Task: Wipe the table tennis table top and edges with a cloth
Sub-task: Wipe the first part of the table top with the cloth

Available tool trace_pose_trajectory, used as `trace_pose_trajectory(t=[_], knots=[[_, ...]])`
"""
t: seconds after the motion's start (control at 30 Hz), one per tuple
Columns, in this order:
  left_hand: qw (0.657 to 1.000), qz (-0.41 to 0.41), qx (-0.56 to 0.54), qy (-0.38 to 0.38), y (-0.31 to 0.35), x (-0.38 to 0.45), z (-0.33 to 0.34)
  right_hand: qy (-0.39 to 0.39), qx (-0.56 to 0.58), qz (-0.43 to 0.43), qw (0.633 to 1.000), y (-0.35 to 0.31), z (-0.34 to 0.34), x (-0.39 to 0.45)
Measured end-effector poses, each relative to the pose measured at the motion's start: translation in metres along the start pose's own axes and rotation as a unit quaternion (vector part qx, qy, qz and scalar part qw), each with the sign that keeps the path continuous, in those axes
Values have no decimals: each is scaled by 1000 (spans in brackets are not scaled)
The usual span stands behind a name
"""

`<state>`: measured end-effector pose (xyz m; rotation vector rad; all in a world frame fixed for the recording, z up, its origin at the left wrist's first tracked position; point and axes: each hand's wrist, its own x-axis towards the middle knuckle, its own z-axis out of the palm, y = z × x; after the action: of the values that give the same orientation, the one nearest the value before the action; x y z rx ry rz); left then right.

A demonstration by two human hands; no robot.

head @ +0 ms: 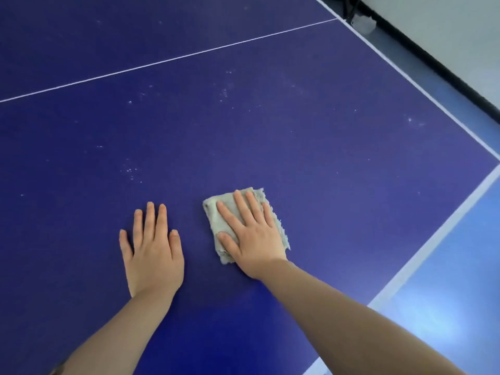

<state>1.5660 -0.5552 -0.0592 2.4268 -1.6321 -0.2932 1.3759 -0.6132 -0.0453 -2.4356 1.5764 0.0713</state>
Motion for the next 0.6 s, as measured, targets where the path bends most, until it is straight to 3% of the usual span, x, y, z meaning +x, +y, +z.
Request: trace_pose_trajectory(t=[0.07, 0.13, 0.2, 0.27, 0.37, 0.47, 0.53, 0.6], knots=[[996, 80, 24, 0, 0, -7, 0, -1, 20, 105, 994, 37, -5, -9], [980, 193, 50, -8, 8, -19, 4, 28, 39, 259, 965, 79, -6, -44], [974, 222, 53, -16, 26, -33, 11, 49, 44, 363, 929, 105, -1, -91], [978, 204, 37, -25, 54, -42, 20, 73, 21, 357, 931, 96, 7, -130], [977, 207, 31, -33, 100, -48, 33, 72, 13, 205, 976, 60, 14, -148], [989, 143, 10, -45, 130, -46, 40, 53, 28, 92, 994, 84, 4, -125], [995, 91, -6, -49, 142, -44, 43, 72, 29, 146, 986, 131, -3, -110], [996, 81, -3, -44, 154, -46, 44, 81, 36, 300, 950, 187, -8, -115]])
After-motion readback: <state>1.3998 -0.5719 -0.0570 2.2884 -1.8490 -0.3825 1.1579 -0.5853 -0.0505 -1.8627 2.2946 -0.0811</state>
